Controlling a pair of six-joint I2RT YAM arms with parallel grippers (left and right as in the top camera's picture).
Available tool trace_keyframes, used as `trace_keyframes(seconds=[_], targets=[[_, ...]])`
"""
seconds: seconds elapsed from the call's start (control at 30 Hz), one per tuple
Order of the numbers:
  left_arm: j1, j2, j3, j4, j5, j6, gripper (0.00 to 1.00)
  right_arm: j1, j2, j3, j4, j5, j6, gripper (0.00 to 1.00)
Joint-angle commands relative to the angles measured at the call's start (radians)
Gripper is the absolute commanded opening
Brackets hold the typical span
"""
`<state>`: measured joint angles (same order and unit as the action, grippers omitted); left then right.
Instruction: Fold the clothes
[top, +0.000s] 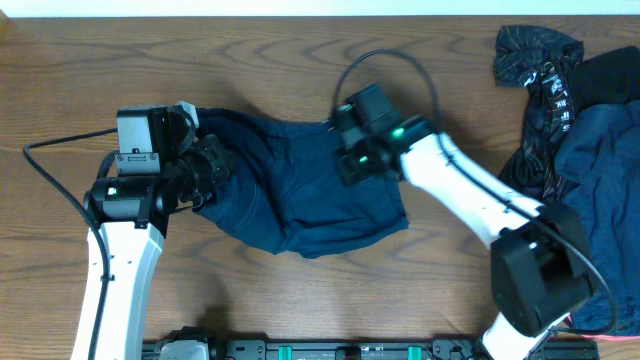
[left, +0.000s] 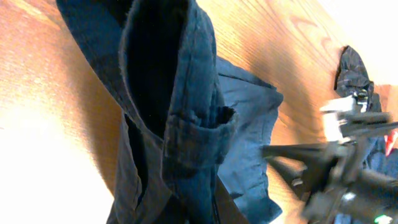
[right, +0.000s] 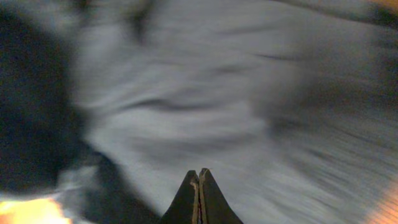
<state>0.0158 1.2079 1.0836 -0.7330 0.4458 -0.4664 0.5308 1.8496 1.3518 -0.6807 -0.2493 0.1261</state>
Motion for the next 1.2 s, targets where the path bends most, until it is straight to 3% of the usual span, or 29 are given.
trace_keyframes(seconds=[0.0,0.47,0.87,1.07,1.1,1.13,1.17], targets=[[-0.002,-0.013,0.029,0.015,-0.017,0.02,0.06,-0.061,0.02,-0.018,-0.053,0.103,0.002,0.01],[-0.043,0.024,0.029,0.084,-0.013,-0.042,0.06,-0.099,0.08,-0.2,-0.005,0.104,-0.004,0.01],[-0.324,0.185,0.029,0.38,-0.014,-0.265,0.06,-0.098,0.083,-0.311,0.042,0.103,-0.003,0.01],[-0.461,0.315,0.029,0.473,-0.05,-0.303,0.06,-0.098,0.083,-0.313,0.042,0.103,-0.003,0.01],[-0.475,0.334,0.029,0.489,-0.051,-0.303,0.07,-0.098,0.083,-0.313,0.041,0.103,-0.003,0.01],[-0.485,0.35,0.029,0.504,-0.051,-0.303,0.14,-0.098,0.083,-0.313,0.04,0.103,-0.003,0.01],[-0.494,0.365,0.029,0.519,-0.05,-0.303,0.28,-0.098,0.083,-0.313,0.038,0.103,-0.003,0.01]])
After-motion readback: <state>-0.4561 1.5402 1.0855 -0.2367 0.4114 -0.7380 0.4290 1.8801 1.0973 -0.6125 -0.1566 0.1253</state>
